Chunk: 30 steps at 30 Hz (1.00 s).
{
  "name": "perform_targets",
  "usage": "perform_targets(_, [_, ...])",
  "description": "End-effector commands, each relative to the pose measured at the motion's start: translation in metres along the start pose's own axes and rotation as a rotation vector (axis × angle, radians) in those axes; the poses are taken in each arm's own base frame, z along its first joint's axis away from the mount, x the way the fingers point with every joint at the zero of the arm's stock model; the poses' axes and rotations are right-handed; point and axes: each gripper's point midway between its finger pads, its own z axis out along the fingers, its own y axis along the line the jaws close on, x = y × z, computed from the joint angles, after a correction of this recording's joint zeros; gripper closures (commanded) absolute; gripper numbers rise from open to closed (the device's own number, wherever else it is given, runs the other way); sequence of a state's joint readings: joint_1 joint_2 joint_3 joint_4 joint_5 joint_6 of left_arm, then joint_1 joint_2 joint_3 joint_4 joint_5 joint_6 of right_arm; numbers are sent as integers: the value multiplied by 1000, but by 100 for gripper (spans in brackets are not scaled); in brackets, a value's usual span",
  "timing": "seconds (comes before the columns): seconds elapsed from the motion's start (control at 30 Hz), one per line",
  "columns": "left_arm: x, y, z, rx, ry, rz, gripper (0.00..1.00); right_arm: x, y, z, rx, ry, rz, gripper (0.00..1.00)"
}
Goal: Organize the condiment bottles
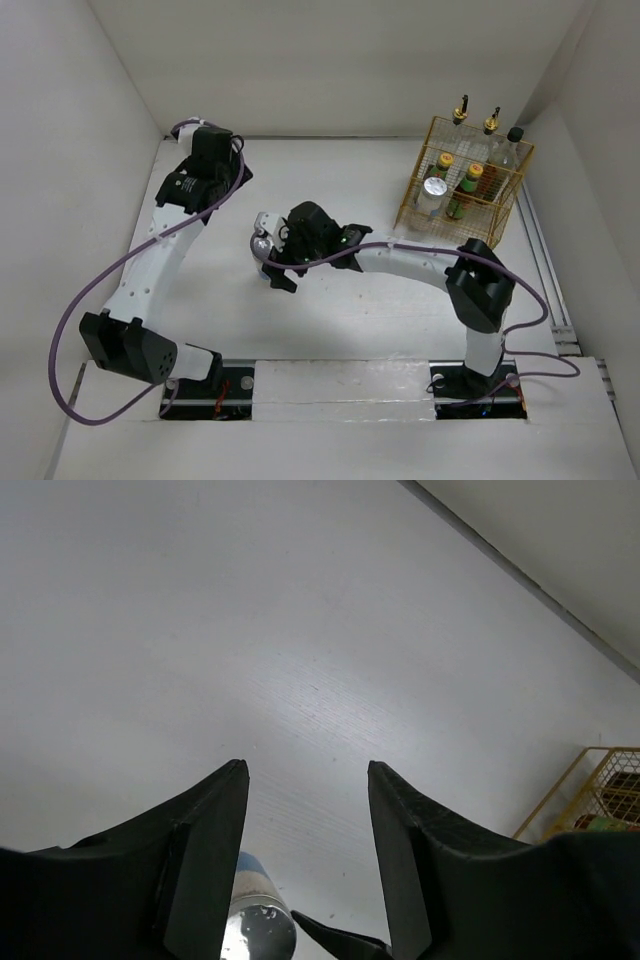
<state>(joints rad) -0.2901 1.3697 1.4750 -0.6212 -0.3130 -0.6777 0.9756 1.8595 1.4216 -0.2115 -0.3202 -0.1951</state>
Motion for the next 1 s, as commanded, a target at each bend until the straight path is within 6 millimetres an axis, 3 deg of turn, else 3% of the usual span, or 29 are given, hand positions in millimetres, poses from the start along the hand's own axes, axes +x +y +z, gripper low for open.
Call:
perform_targets(0.0, [-13,13,-22,-19,-65,-45,53,-53,-5,6,12,-156,-70,0])
perform_targets(0.2, [-6,21,-24,-25,-58,-32,52,-46,-21,33,39,-168,-13,0])
perform_targets(0.27, [-5,23,-26,-25,-58,-23,52,-48,-32,33,40,-192,14,0])
perform_targets(0.4, [-3,22,-24,-19,-52,-13,52,-62,-34,33,45,-225,11,2])
perform_targets(0.47, [2,23,-23,-17,-38,1,52,-64,-37,38,45,-226,11,10])
perform_targets(0.63, [1,22,-23,-3,-37,28,52,-70,-36,36,45,-238,27,55])
perform_targets(0.7, [7,18,-21,22,-18,42,52,-79,-38,25,72,-259,22,63])
perform_targets(0.83, [12,4,-20,101,8,71,50,-111,-37,-29,148,-346,-8,64])
perform_targets(0.87, [8,1,-24,125,-3,78,50,-122,-39,-60,171,-389,-14,64])
perform_targets(0.93, [14,-9,-24,187,21,106,47,-128,-59,-99,250,-435,16,65])
perform_targets(0.97, [17,-16,-27,224,28,142,46,-133,-60,-132,284,-471,33,67])
